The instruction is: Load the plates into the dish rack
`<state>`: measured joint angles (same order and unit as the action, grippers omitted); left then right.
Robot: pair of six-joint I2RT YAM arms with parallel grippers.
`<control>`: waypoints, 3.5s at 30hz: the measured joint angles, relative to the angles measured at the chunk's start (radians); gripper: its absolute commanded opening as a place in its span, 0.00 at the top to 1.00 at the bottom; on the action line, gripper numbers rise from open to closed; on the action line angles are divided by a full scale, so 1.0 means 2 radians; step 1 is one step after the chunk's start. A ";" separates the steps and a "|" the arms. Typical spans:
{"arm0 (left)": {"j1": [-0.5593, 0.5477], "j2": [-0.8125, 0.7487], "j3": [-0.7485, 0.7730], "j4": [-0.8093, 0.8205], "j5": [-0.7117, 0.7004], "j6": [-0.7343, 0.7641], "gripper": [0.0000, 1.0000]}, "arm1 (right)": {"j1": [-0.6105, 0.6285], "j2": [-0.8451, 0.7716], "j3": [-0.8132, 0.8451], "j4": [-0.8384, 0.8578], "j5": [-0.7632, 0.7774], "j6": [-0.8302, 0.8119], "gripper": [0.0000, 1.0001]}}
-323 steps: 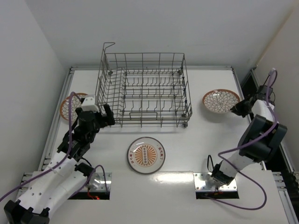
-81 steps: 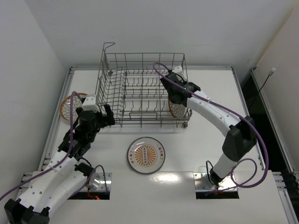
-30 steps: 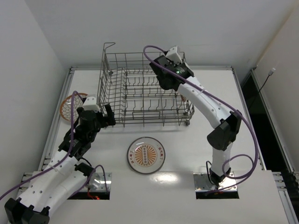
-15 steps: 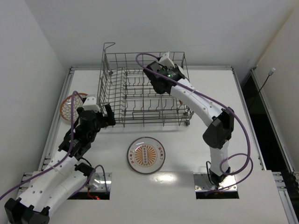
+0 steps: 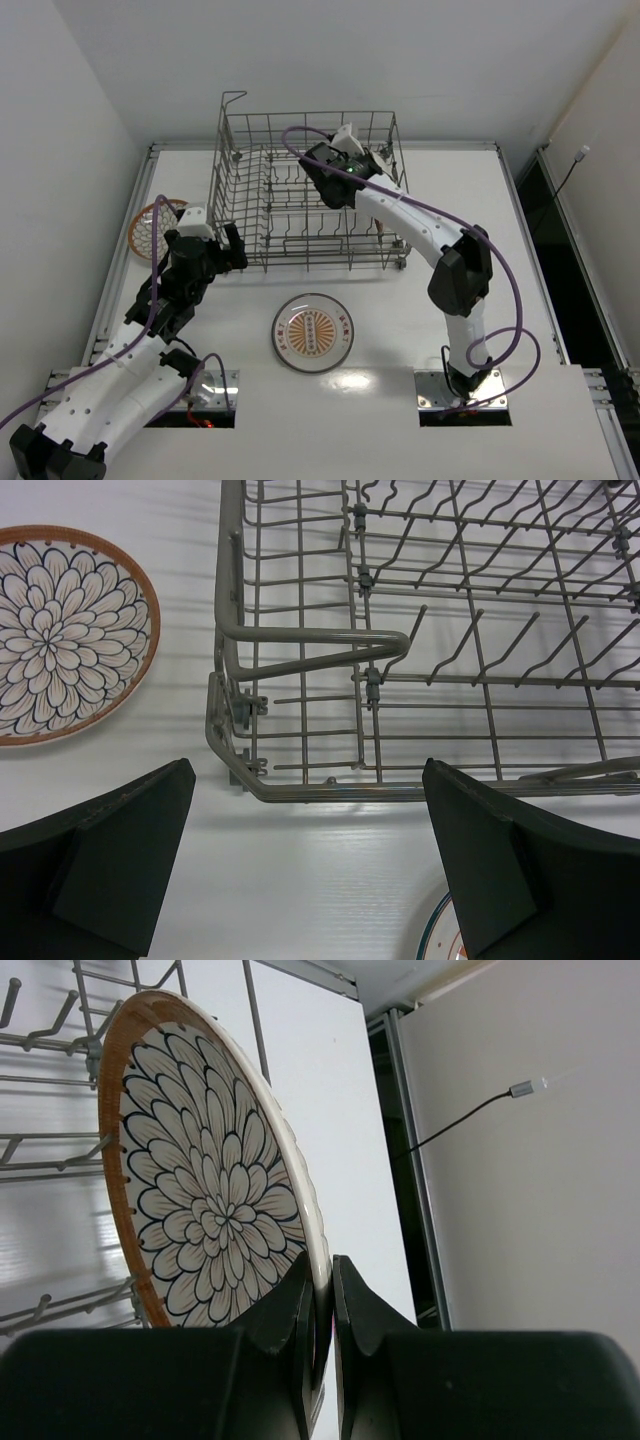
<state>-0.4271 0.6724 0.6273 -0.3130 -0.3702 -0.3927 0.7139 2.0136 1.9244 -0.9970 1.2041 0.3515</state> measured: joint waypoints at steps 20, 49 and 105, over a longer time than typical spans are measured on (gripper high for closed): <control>0.000 0.000 0.000 0.000 0.000 0.000 0.01 | -0.025 0.004 -0.042 -0.014 -0.101 0.053 0.07; 0.000 0.000 0.000 0.000 -0.002 0.000 0.01 | -0.024 -0.567 -0.846 0.447 -0.631 0.251 0.03; 0.000 0.000 0.000 -0.001 -0.008 0.000 0.01 | 0.109 -0.382 -0.770 0.537 -0.665 0.352 1.00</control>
<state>-0.4278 0.6720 0.6273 -0.3141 -0.3870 -0.3927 0.9329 1.2503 0.3851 0.0776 -0.1249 1.0561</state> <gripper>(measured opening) 0.992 0.044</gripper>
